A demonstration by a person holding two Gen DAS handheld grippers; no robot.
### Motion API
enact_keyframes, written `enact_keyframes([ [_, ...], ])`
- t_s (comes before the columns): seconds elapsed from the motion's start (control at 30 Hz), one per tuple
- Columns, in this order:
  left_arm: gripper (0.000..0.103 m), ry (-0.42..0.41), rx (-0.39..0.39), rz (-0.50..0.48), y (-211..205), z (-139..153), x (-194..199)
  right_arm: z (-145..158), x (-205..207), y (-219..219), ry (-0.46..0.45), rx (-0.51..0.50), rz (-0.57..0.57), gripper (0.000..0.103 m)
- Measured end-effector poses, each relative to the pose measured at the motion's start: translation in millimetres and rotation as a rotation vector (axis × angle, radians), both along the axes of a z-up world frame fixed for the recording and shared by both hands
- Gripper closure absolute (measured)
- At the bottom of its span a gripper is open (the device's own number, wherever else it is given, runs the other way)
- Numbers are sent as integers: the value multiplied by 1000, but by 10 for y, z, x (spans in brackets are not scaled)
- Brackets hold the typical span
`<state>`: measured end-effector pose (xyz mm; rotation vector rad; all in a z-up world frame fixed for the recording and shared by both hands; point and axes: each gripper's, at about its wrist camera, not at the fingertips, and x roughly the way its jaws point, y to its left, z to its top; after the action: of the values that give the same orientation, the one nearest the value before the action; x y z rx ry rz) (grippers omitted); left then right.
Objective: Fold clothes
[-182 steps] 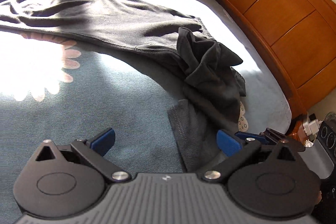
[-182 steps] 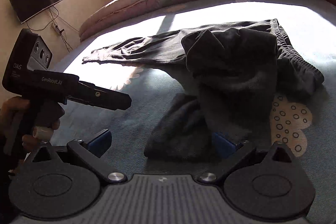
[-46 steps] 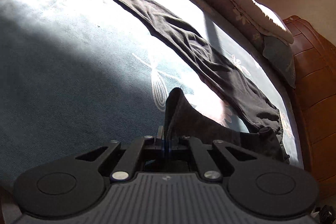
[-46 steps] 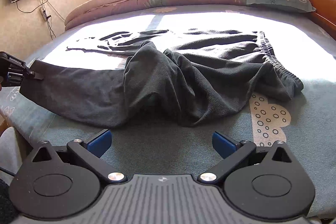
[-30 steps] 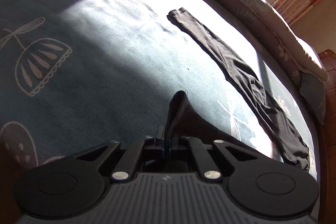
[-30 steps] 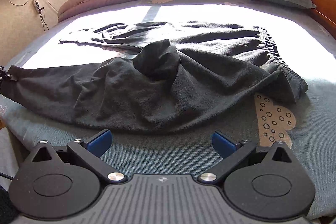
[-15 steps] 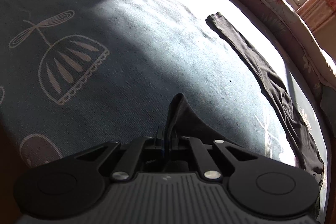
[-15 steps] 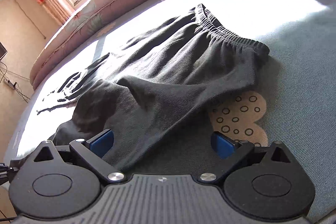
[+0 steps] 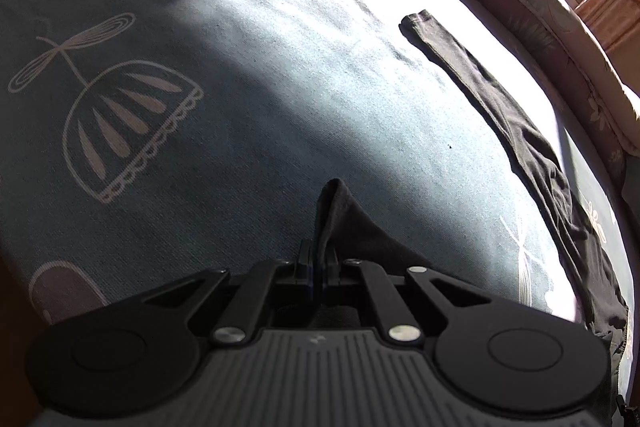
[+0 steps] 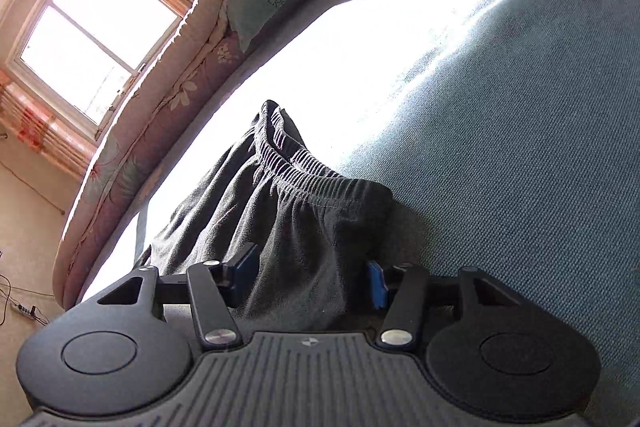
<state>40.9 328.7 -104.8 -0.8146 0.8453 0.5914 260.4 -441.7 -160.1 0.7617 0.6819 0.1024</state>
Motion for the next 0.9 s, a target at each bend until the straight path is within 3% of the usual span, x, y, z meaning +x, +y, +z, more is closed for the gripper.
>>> enact_keyframes([
  [0.1,100,-2,4,-1,-9,13,-3,-46,43,-63,20,-19,-18,80],
  [0.13,100,-2,7,-3,-14,24,-3,-58,42,-84,31,-20,-23,97],
  [0.2,100,-6,13,-7,-20,54,-11,-70,17,-137,40,0,-33,98],
  [0.53,100,-32,-6,-2,54,139,-55,353,-470,-189,11,-106,-62,102],
  [0.6,100,-25,-17,7,76,89,-26,303,-507,-243,47,-127,-67,101],
  [0.7,100,-11,-21,8,62,23,15,172,-557,-278,61,15,-2,91],
  [0.73,100,-12,-24,10,58,7,19,155,-564,-235,58,38,20,79],
  [0.77,100,-13,-27,12,57,-4,19,135,-571,-188,54,64,44,61],
  [0.83,100,-14,-31,14,58,-15,16,78,-554,-58,51,132,95,48],
  [0.9,100,-11,-28,8,55,-8,16,29,-496,59,53,170,121,46],
])
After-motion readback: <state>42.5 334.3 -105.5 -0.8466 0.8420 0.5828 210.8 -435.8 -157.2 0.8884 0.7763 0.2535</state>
